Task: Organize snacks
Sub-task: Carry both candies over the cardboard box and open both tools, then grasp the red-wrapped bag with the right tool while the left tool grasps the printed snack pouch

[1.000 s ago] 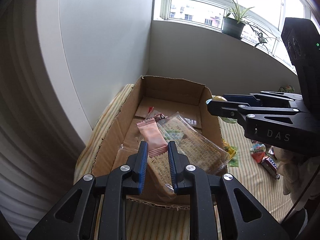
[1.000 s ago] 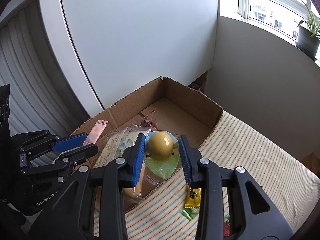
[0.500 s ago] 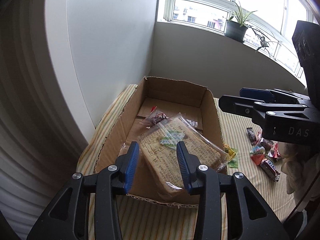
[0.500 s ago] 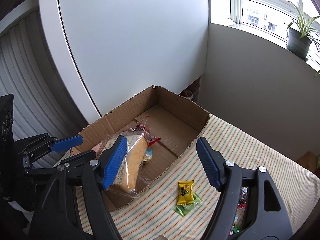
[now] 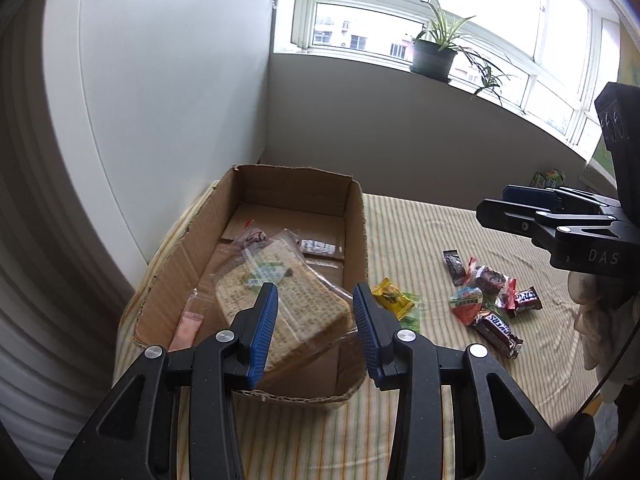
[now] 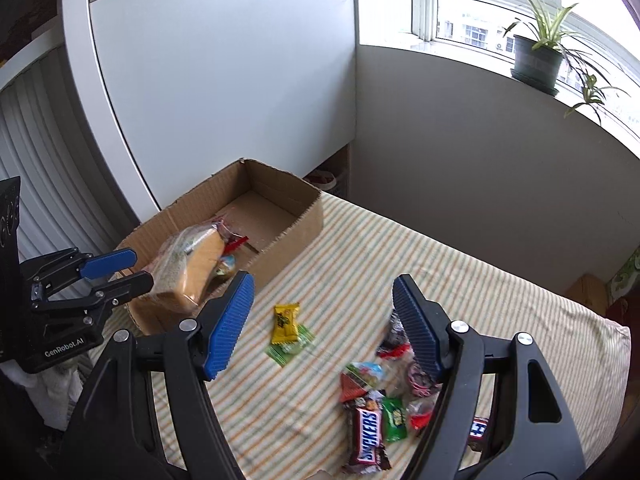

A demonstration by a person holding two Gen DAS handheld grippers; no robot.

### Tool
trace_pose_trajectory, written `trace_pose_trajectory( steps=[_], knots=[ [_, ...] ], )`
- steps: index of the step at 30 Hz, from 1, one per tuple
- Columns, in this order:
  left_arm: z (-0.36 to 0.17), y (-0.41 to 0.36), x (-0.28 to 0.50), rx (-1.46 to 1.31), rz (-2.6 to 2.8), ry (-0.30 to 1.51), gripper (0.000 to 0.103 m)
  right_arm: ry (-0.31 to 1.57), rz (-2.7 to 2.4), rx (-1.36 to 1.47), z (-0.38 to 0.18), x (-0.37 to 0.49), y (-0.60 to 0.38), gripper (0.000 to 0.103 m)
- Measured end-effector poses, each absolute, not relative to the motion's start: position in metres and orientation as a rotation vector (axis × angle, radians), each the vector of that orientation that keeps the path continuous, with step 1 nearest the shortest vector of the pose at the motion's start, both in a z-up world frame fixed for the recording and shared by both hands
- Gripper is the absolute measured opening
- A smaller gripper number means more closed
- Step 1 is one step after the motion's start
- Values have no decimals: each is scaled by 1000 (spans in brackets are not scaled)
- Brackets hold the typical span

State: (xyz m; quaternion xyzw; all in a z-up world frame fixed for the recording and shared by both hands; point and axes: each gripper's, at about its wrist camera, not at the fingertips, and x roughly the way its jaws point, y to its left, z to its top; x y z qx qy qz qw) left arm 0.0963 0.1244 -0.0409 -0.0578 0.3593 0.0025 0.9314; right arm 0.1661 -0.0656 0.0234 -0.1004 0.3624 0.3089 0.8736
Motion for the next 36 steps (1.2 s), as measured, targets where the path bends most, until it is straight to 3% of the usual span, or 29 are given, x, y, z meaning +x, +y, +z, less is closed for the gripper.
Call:
trace_pose_trajectory(
  steps=[17, 36],
  knots=[
    [-64, 33, 105, -61, -147, 818, 37, 880, 473, -134, -25, 183, -210, 75],
    [-97, -16, 143, -42, -239, 906, 37, 946, 576, -158, -68, 191, -180, 74]
  ],
)
